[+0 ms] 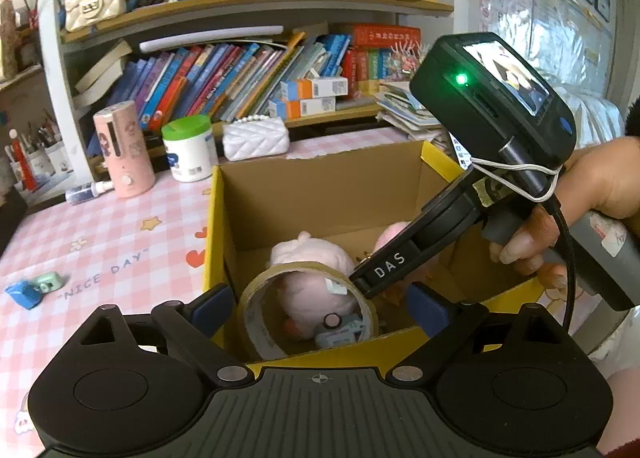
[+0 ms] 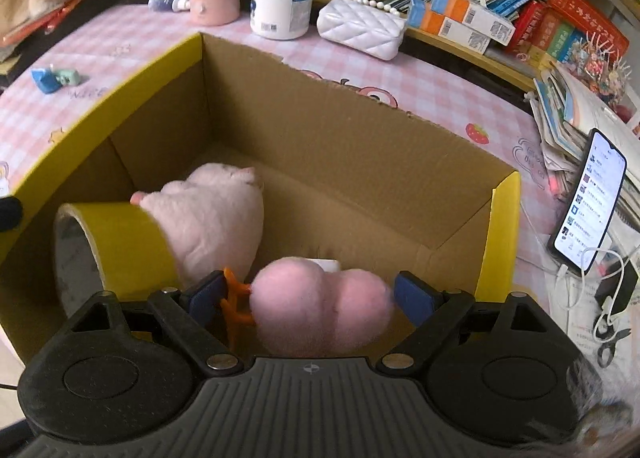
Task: Organize objects
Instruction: 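Lower the tape roll and pom-pom toy into the yellow box with both tools, then open both tools to release the items and lift out of the box, then move both open tools toward the blue cap and mint-green stapler, then grasp the blue cap with the left tool while the right tool grasps the mint-green stapler, then carry the blue cap and mint stapler over the yellow box with both tools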
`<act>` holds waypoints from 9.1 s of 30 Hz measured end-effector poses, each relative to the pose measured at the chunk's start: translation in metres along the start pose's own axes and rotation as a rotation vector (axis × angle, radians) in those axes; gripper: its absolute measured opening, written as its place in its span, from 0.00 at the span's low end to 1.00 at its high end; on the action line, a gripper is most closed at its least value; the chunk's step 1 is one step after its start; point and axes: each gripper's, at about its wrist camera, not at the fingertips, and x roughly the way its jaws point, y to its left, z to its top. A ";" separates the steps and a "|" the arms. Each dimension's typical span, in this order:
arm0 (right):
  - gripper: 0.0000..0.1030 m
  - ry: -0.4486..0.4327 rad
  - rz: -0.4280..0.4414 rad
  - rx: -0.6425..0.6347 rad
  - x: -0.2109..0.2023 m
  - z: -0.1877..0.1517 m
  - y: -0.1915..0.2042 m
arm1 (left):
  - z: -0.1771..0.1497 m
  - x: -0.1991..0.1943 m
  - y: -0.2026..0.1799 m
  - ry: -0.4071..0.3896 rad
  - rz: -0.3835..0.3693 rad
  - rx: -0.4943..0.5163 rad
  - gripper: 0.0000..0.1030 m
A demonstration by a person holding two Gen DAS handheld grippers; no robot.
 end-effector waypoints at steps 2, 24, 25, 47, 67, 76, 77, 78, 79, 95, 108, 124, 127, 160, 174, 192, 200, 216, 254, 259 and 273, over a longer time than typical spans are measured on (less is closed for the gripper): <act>0.88 -0.003 -0.001 0.007 -0.001 -0.001 -0.001 | -0.001 -0.003 0.001 -0.007 0.003 -0.008 0.93; 0.93 -0.380 -0.201 0.435 -0.128 -0.071 0.013 | -0.030 -0.073 0.046 -0.103 0.049 -0.108 0.97; 0.93 -0.388 -0.214 0.457 -0.132 -0.076 0.015 | -0.032 -0.076 0.048 -0.102 0.049 -0.108 0.97; 0.93 -0.221 -0.292 0.537 -0.112 -0.139 0.150 | -0.109 -0.119 0.114 0.064 0.125 -0.138 0.97; 0.93 -0.143 -0.142 0.422 -0.100 -0.135 0.250 | -0.159 -0.167 0.170 0.123 0.203 -0.214 0.97; 0.93 -0.148 -0.071 0.336 -0.097 -0.120 0.290 | -0.172 -0.184 0.199 0.121 0.258 -0.264 0.97; 0.93 -0.149 -0.066 0.329 -0.096 -0.118 0.293 | -0.173 -0.185 0.202 0.120 0.264 -0.266 0.97; 0.93 -0.150 -0.062 0.323 -0.096 -0.117 0.296 | -0.175 -0.187 0.205 0.118 0.269 -0.268 0.97; 0.93 -0.153 -0.057 0.317 -0.095 -0.115 0.300 | -0.176 -0.189 0.207 0.118 0.273 -0.270 0.97; 0.93 -0.185 -0.015 0.229 -0.095 -0.091 0.335 | -0.178 -0.195 0.231 0.094 0.310 -0.305 0.97; 0.93 -0.180 0.038 0.196 -0.064 -0.058 0.328 | -0.160 -0.155 0.247 0.126 0.316 -0.301 0.97; 0.91 -0.226 0.094 0.180 -0.010 0.049 0.295 | -0.099 -0.075 0.293 0.102 0.350 -0.351 0.97; 0.91 -0.241 0.096 0.199 -0.002 0.071 0.286 | -0.088 -0.060 0.300 0.097 0.355 -0.347 0.97; 0.91 -0.258 0.122 0.212 0.072 0.179 0.253 | -0.043 0.089 0.360 0.133 0.334 -0.406 0.48; 0.91 -0.213 0.210 0.132 0.105 0.198 0.285 | -0.071 0.040 0.383 0.105 0.389 -0.525 0.26; 0.63 -0.169 0.058 0.125 0.157 0.212 0.353 | -0.096 -0.026 0.380 0.095 0.456 -0.583 0.26; 0.63 -0.252 0.087 0.114 0.124 0.207 0.342 | -0.094 -0.042 0.372 0.056 0.421 -0.571 0.26; 0.63 -0.331 0.133 0.052 0.009 0.123 0.310 | -0.115 -0.101 0.329 0.001 0.301 -0.534 0.26; 0.63 -0.225 0.069 0.262 -0.106 -0.093 0.335 | -0.175 -0.197 0.230 0.056 0.077 -0.301 0.26; 0.63 -0.209 0.036 0.307 -0.114 -0.109 0.325 | -0.172 -0.191 0.213 0.064 0.013 -0.258 0.26; 0.63 -0.185 -0.095 0.451 -0.133 -0.152 0.283 | -0.155 -0.166 0.166 0.074 -0.147 -0.150 0.26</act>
